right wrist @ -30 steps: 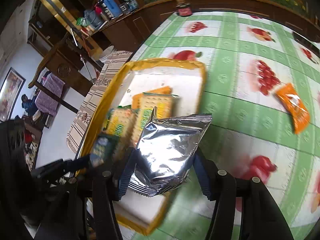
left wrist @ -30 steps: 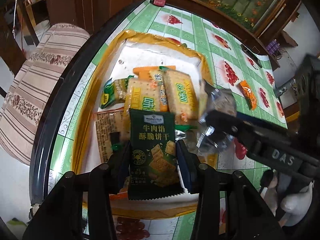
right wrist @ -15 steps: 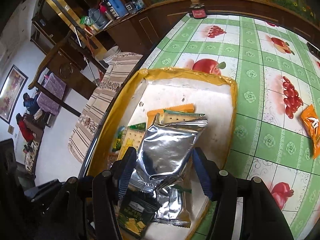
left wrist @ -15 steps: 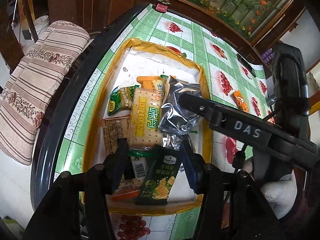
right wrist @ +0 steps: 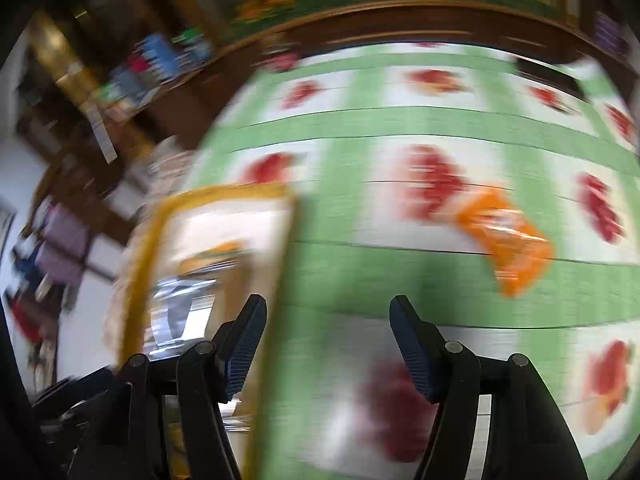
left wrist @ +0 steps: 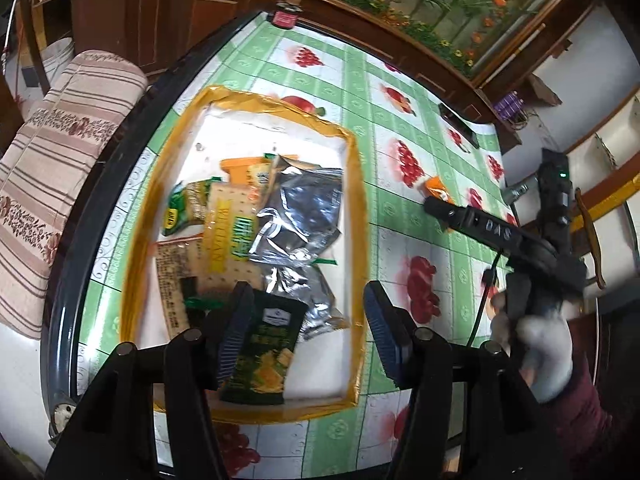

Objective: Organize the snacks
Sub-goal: 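Move both grippers back over the orange packets on the tablecloth, then grasp an orange snack packet with left gripper while right grasps another orange packet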

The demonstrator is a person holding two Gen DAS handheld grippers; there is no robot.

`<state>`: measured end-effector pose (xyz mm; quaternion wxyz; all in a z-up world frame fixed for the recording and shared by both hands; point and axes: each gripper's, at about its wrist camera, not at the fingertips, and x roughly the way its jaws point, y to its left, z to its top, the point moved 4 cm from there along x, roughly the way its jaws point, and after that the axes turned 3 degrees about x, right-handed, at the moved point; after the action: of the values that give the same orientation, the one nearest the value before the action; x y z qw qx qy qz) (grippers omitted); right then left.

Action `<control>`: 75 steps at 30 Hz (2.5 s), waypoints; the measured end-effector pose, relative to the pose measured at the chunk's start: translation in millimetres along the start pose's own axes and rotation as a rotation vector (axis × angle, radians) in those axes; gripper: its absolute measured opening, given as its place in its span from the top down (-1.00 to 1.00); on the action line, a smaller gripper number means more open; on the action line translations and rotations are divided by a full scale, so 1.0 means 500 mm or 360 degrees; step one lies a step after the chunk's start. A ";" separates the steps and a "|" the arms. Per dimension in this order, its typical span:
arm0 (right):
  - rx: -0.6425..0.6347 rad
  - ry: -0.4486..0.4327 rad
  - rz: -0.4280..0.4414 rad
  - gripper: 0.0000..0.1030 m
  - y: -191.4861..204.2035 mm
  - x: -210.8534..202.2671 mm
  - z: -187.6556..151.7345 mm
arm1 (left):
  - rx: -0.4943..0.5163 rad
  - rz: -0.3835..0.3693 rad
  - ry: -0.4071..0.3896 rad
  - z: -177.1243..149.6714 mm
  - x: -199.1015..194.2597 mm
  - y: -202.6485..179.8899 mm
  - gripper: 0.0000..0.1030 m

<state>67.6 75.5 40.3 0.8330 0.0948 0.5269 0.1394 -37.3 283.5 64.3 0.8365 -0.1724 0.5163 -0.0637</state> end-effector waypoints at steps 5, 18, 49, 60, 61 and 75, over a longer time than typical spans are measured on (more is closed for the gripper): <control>0.0138 -0.0068 -0.0177 -0.28 -0.134 -0.014 0.034 | 0.0011 -0.0040 0.0031 -0.014 0.002 -0.015 -0.09; 0.0367 0.0095 -0.0182 0.19 -0.241 0.089 0.132 | 0.0072 -0.0100 0.0059 -0.036 -0.010 -0.057 -0.09; 0.1070 -0.0242 -0.0713 -0.18 -0.722 -0.191 -0.085 | 0.0271 -0.0276 0.0182 -0.031 0.058 -0.231 -0.09; 0.0578 -0.0025 -0.0516 -0.19 -0.484 -0.119 -0.110 | 0.0363 -0.0319 0.0231 -0.037 0.086 -0.296 -0.09; 0.0561 -0.0016 -0.0499 -0.19 -0.472 -0.120 -0.113 | 0.0373 -0.0317 0.0234 -0.037 0.089 -0.301 -0.09; 0.0564 -0.0081 -0.0463 -0.31 -0.501 -0.189 -0.152 | 0.0488 -0.0281 0.0248 0.026 0.154 -0.334 -0.08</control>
<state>-6.1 -191.5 12.2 0.8277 0.1663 0.5301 -0.0792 21.2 108.7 64.1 0.8016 -0.0821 0.5466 -0.2278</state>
